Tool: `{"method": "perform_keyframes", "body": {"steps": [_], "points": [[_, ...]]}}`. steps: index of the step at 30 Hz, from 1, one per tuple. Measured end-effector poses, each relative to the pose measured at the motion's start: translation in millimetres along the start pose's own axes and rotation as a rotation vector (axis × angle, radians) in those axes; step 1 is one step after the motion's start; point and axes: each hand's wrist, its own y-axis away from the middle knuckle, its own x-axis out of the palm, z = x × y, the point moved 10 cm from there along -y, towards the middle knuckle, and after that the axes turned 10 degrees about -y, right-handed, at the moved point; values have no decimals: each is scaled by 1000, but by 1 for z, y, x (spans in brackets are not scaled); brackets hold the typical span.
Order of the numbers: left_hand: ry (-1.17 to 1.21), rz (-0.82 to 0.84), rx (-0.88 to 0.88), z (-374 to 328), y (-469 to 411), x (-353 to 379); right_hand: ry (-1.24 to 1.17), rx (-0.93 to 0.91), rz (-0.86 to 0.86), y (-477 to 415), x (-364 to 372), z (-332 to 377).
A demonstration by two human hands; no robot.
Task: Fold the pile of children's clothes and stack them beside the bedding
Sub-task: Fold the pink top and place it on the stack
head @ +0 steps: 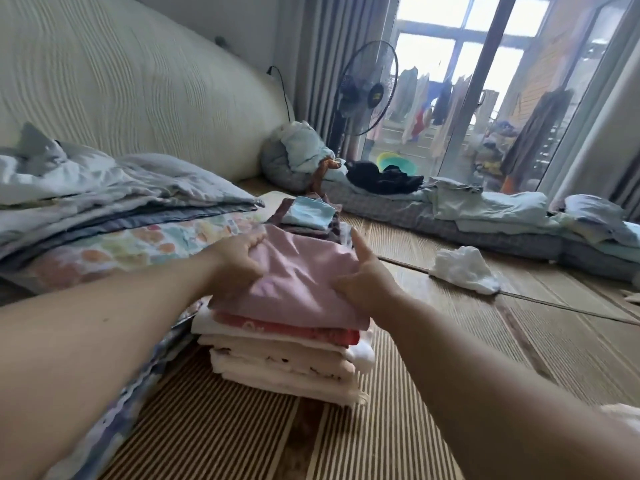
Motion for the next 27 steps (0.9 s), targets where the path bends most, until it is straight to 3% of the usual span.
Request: {"method": "perform_keyframes", "body": {"steps": [4,8,10,14,17,21,27], "points": [[-462,194,-88,41,-9,50,475,46,40,-12,14,-38],[-587,224,-21,45,-7,66,601,182,107,-12,12,-63],[-580,180,-12,36,1,59,689,158,71,-5,5,-56],[-576,17,195,-32,48,51,887,-138,-67,45,-11,-10],[-579,-57,411,-101,104,67,962,-258,-89,111,-37,11],[-537,-104,610,-185,189,101,1011,-216,-129,221,-100,13],[-483,69,774,-284,312,181,962,10,-235,382,-198,-21]]}}
